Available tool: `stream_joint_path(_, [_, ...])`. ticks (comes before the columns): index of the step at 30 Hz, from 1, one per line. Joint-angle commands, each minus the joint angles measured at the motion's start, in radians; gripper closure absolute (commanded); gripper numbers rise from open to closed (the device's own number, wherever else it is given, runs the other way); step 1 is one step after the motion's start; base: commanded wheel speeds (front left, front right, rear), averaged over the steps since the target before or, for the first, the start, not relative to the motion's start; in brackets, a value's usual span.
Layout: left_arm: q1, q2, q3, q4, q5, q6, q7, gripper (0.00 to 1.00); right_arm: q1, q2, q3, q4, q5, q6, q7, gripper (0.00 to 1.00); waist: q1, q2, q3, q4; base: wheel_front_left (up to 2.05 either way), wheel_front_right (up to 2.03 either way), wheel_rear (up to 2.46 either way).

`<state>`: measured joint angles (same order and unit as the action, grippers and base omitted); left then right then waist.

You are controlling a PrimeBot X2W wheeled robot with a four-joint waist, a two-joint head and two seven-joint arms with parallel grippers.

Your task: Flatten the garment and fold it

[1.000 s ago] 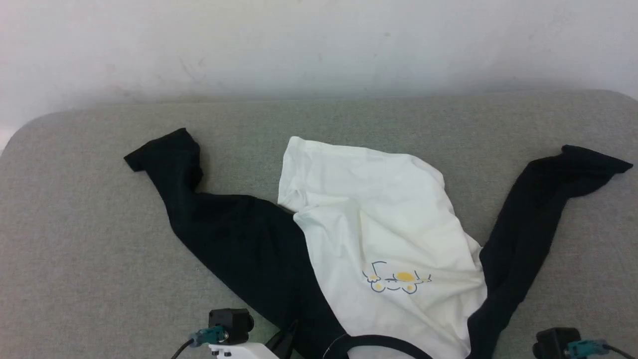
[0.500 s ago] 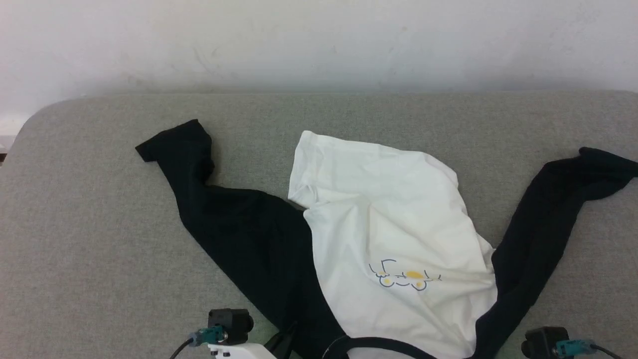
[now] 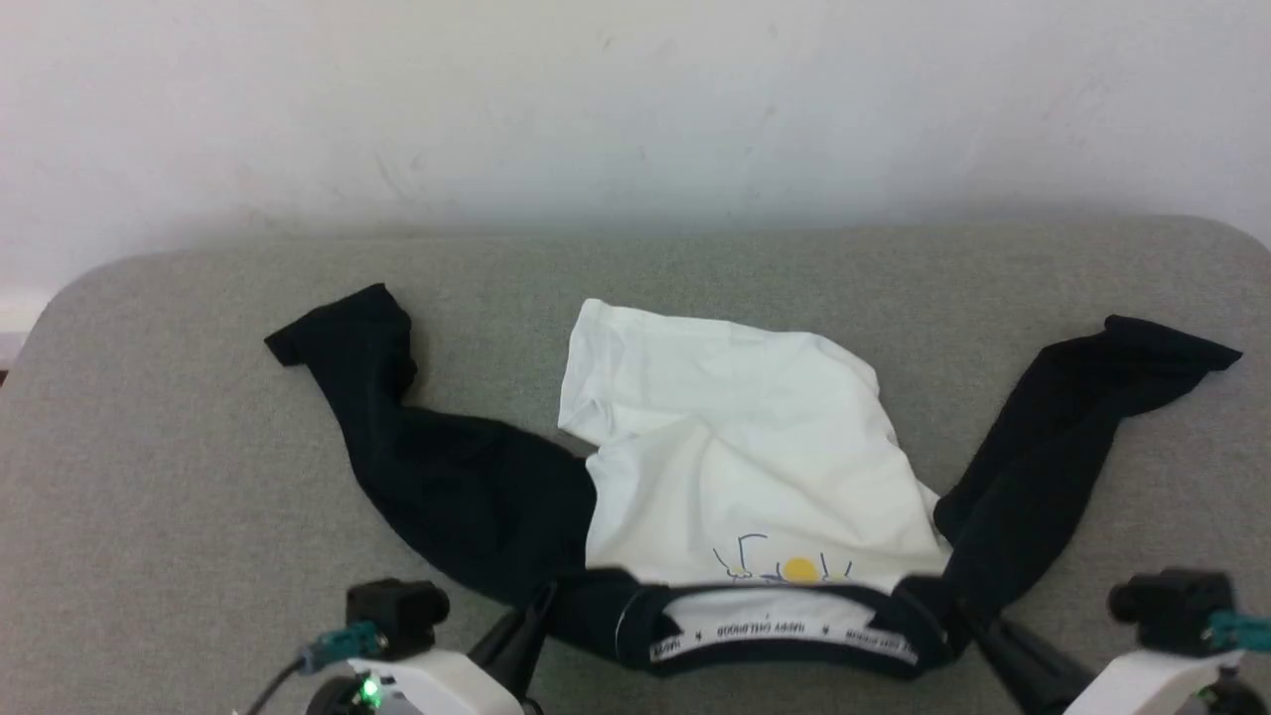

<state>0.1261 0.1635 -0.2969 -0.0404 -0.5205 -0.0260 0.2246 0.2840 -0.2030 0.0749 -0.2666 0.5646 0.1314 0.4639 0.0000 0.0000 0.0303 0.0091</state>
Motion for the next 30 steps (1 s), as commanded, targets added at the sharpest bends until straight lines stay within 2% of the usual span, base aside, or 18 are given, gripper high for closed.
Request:
stream_joint_path(1, [-0.012, 0.014, 0.018, -0.072, -0.026, -0.008, 0.016, 1.00, -0.040, -0.018, -0.019, -0.058, 0.025, -0.001, -0.015, 1.00, 0.0000, 0.0000, -0.029, -0.018, 0.00, 0.00, 0.00])
stream_joint_path(7, [-0.088, 0.057, 0.057, -0.257, -0.040, -0.002, 0.081, 1.00, -0.143, -0.072, -0.039, -0.176, 0.082, -0.001, -0.027, 1.00, 0.0000, 0.0000, -0.051, -0.027, 0.00, 0.00, 0.00])
stream_joint_path(10, [-0.168, 0.082, 0.084, -0.350, -0.038, 0.005, 0.121, 1.00, -0.229, -0.101, -0.059, -0.219, 0.109, -0.001, -0.038, 1.00, 0.0000, 0.0000, -0.058, -0.032, 0.00, 0.00, 0.00])
stream_joint_path(15, [-0.342, 0.092, 0.136, -0.442, -0.065, 0.022, 0.176, 1.00, -0.402, -0.143, -0.084, -0.240, 0.146, -0.001, -0.044, 1.00, 0.0000, 0.0000, -0.061, -0.037, 0.00, 0.00, 0.00])
stream_joint_path(21, [-0.579, 0.114, 0.185, -0.448, -0.073, 0.026, 0.215, 1.00, -0.635, -0.194, -0.083, -0.198, 0.152, -0.001, -0.040, 1.00, 0.0000, 0.0000, -0.060, -0.044, 0.00, 0.00, 0.00])
stream_joint_path(30, [-0.870, 0.162, 0.212, -0.321, -0.086, -0.002, 0.264, 1.00, -0.960, -0.261, -0.030, -0.049, 0.152, -0.001, -0.012, 1.00, 0.0000, 0.0000, -0.017, -0.054, 0.00, 0.00, 0.00])
